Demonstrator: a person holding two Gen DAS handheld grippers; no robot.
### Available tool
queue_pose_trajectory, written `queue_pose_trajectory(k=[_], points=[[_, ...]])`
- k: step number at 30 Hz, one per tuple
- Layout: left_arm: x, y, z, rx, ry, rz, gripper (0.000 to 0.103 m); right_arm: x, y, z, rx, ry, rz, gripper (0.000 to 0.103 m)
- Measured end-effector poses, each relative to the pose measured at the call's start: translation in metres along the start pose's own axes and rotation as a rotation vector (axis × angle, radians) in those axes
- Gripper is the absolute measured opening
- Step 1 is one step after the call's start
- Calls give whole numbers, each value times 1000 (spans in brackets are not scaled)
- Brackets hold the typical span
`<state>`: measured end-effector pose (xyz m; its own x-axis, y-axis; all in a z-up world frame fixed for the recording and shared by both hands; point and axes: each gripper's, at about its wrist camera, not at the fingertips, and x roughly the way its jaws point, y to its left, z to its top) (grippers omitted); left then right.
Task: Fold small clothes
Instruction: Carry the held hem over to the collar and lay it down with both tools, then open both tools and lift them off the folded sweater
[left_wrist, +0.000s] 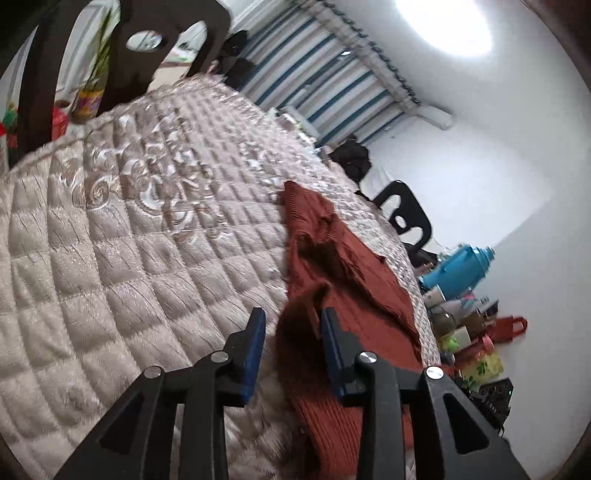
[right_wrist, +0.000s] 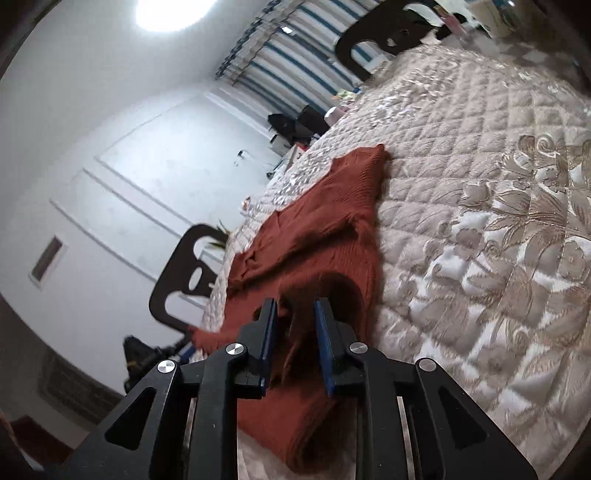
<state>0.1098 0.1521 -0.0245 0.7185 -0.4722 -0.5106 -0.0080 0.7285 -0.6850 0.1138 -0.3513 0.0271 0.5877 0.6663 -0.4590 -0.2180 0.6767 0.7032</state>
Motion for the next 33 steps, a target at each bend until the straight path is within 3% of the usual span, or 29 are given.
queue_pose_trajectory(k=[9,16,17,20,27,30,33], points=[[31,-52,-10,185,140,-123,46,48,25,-10,-142,182,0,22],[17,-62,6,166,0,-140,52,34,44,10,-141,-11,117,22],[15,-62,4,175,-1,-128,52,31,45,8,-153,-18,100,24],[15,-59,-10,208,19,-74,52,34,44,-5,-182,15,11,41],[18,-68,-48,348,68,-13,52,32,51,-39,-283,41,-153,41],[26,-69,-63,397,108,27,52,33,45,-54,-361,74,-387,37],[22,-71,-65,409,106,35,52,23,44,-65,-395,66,-440,37]])
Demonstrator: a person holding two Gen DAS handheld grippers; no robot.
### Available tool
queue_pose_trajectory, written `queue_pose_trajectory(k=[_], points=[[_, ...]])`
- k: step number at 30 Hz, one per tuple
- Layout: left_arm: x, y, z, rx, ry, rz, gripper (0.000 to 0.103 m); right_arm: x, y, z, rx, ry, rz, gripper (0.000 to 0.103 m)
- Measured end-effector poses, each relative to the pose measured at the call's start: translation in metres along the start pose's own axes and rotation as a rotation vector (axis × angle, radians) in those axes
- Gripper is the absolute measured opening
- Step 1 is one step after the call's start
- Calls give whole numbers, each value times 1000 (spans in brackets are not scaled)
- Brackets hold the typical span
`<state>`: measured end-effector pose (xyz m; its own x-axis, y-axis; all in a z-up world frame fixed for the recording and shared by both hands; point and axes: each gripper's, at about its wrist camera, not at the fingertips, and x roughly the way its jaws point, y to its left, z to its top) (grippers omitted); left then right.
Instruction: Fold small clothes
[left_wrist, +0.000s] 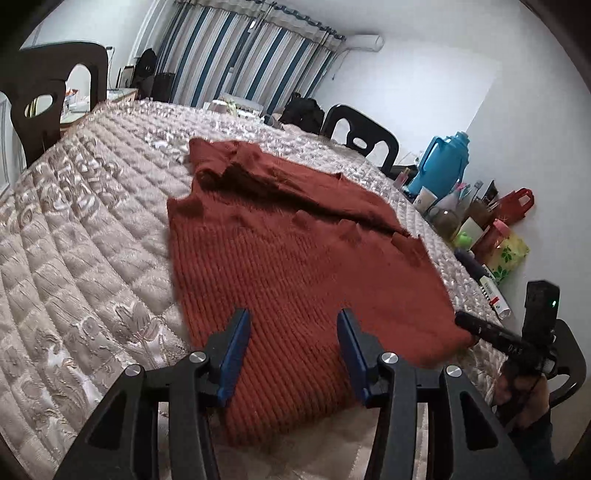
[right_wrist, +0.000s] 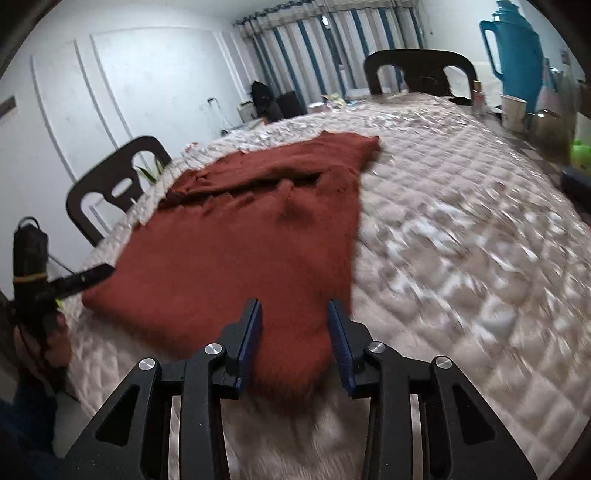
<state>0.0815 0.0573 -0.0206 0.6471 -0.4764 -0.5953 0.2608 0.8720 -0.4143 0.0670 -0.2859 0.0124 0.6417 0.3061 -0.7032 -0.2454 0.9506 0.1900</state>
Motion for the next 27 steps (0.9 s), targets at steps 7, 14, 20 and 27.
queue_pose_trajectory(k=[7,14,20,27], points=[[-13,-7,-3,9,-20,4,52,-18,-2,-10,41,-45,-55,37],[-14,-27,-9,94,-10,50,52,-10,5,-11,36,-26,-44,8],[3,-35,-22,171,33,172,52,-13,-5,-17,71,-27,-25,8],[4,-40,-22,187,39,216,52,-22,5,-16,29,-59,-46,8]])
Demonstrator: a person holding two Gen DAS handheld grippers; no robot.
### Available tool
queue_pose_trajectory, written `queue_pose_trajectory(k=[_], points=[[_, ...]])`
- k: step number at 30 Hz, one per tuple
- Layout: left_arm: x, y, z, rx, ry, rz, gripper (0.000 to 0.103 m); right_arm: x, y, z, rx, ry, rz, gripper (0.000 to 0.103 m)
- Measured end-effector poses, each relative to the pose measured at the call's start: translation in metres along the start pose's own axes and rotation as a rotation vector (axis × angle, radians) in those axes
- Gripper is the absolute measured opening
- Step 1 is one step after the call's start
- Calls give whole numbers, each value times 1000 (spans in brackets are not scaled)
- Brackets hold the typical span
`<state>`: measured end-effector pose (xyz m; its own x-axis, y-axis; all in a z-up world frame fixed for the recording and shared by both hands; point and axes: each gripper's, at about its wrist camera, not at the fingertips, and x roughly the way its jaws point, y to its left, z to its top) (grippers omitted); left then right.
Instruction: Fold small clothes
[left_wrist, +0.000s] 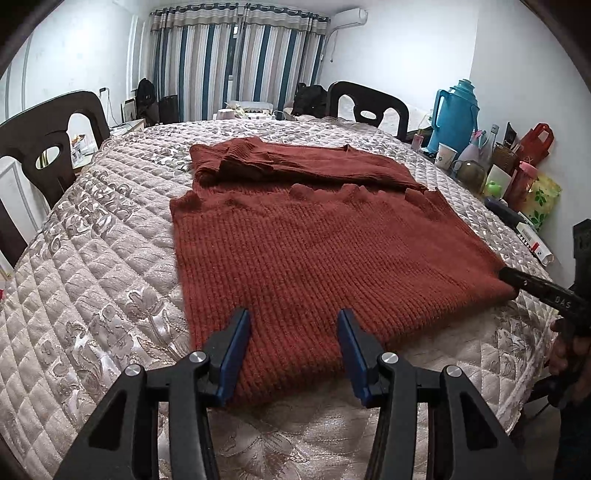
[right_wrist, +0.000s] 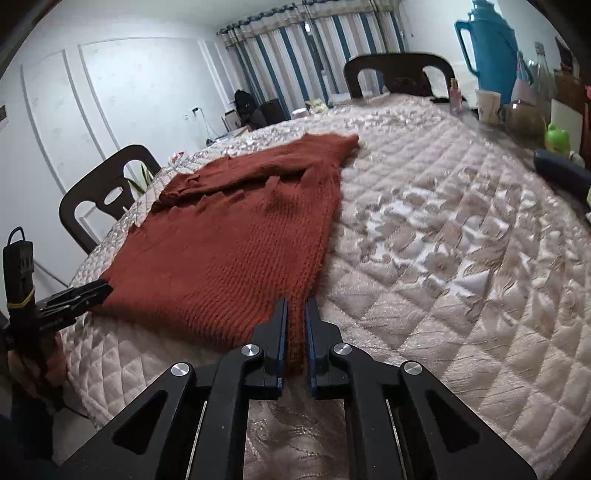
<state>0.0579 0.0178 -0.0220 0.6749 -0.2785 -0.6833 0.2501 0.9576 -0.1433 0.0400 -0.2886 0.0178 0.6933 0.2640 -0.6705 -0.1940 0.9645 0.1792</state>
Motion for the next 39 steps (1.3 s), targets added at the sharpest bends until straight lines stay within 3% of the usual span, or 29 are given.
queue_pose_trajectory(k=[6,13,21,30,34,39], points=[[-3,-4,1,4,-1,28,52,-19,24,4,-79,-90,-60,9],[-13,-13,5,35,-28,41,52,-9,67,5,-217,-86,-135,9],[-18,-5,4,18,-40,58,53,-32,71,15,-228,-214,-270,9],[-3,-24,0,21,-19,-48,53,14,108,-5,-288,-83,-73,9],[4,-35,-4,64,-16,-32,55,37,105,-11,-290,-7,-101,9],[0,-29,-8,59,-23,-57,55,28,81,-13,-242,-12,-97,9]])
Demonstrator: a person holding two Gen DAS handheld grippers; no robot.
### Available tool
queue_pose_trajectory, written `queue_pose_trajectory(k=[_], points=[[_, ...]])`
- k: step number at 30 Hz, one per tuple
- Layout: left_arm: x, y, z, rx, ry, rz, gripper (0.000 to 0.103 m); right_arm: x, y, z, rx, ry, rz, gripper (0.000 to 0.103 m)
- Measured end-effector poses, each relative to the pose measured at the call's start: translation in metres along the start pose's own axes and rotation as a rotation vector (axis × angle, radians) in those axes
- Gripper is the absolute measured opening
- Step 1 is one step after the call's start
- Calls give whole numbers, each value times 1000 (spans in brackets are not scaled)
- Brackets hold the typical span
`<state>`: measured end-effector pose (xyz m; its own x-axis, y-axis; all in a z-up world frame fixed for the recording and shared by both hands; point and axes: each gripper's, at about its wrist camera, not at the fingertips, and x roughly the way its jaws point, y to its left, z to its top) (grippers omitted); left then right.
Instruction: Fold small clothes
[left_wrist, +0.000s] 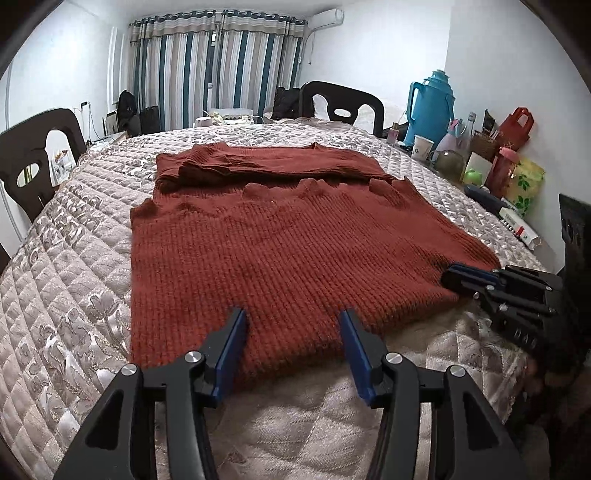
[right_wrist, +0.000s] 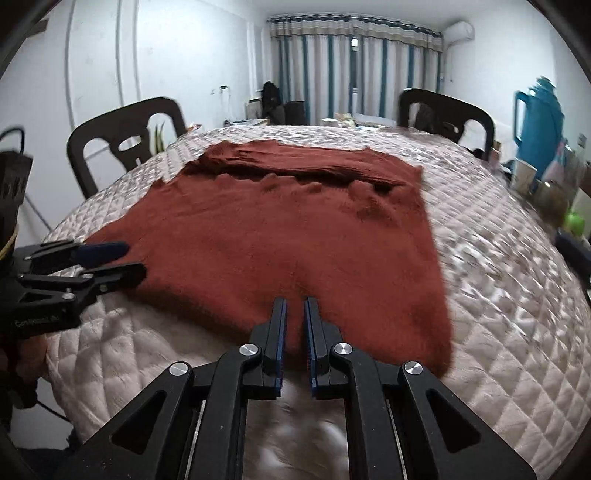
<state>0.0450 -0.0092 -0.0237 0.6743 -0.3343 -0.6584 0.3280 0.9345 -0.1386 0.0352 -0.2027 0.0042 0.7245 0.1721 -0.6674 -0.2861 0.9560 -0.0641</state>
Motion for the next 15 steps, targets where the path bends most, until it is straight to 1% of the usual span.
queue_pose_trajectory(k=[2,5,8,9,12,15], points=[[-5,6,-2,-21,-11,-21,55,-6,-12,-4,20,-6,-21,9],[-13,15,-5,-69,-26,-56,55,-14,-28,-10,66,-21,-21,9],[-23,24,-9,-88,-47,-39,55,-21,-37,-13,91,-30,-6,9],[-26,27,-10,-91,-50,-25,55,-25,-39,-14,88,-36,-7,12],[-34,35,-13,-102,-61,-1,56,-32,-42,-15,62,-50,-58,14],[-42,40,-16,-116,-77,-1,56,-40,-51,-17,69,-58,-39,15]])
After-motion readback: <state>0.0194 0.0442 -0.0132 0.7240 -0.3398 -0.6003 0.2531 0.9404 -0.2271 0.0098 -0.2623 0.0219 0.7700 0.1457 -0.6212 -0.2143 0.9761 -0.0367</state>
